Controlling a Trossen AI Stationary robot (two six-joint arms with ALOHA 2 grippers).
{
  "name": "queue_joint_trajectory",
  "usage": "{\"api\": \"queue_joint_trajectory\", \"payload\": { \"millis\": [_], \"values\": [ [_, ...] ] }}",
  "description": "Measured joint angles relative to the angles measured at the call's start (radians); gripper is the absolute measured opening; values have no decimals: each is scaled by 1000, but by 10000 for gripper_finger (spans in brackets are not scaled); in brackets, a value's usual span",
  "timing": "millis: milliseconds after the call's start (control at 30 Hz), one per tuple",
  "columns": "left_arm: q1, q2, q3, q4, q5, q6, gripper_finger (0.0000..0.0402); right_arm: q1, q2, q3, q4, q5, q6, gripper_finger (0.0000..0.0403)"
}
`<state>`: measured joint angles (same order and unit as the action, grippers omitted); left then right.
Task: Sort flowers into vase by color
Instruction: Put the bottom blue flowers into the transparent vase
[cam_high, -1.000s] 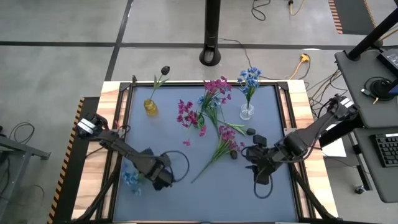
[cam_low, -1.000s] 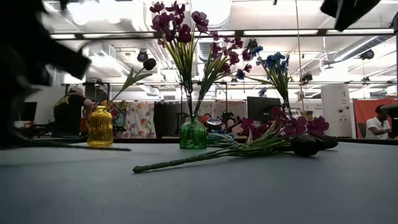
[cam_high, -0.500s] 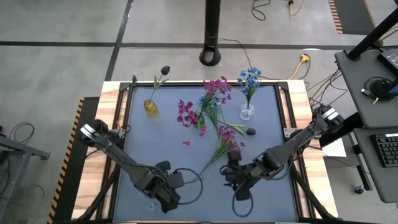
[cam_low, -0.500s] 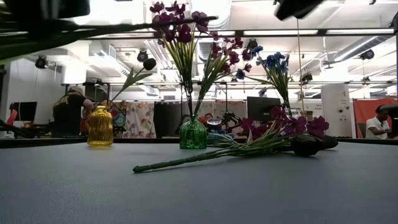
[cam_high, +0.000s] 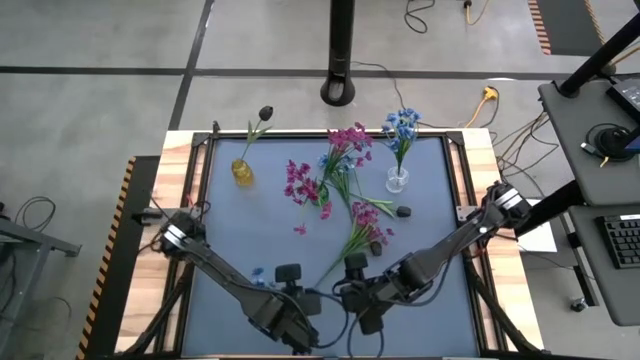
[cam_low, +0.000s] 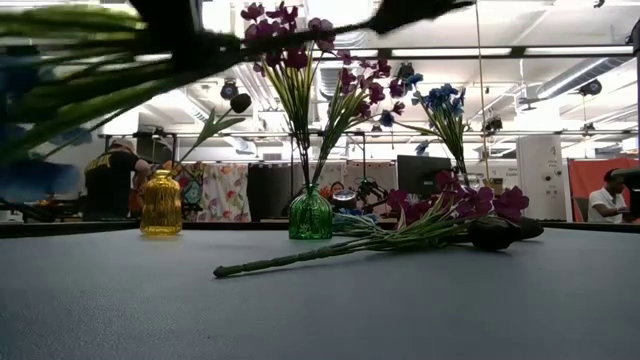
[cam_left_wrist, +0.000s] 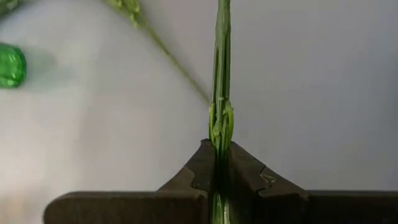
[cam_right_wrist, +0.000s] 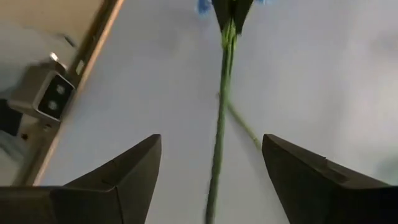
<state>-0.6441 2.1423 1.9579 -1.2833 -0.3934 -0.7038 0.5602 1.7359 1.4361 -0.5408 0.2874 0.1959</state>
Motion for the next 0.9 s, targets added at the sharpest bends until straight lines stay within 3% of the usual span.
{"api": "queue_joint_trajectory", "payload": {
  "millis": [200, 400, 900],
  "values": [
    [1, 90, 166, -109, -17, 48, 7, -8, 19, 1, 2, 4, 28, 239],
    [5, 143, 266, -177, -21, 71, 7, -7, 19, 2, -1, 1, 41, 180],
    [4, 143, 273, -195, -138, 97, 21, -8, 19, -1, -14, -27, 25, 16]
  ]
}}
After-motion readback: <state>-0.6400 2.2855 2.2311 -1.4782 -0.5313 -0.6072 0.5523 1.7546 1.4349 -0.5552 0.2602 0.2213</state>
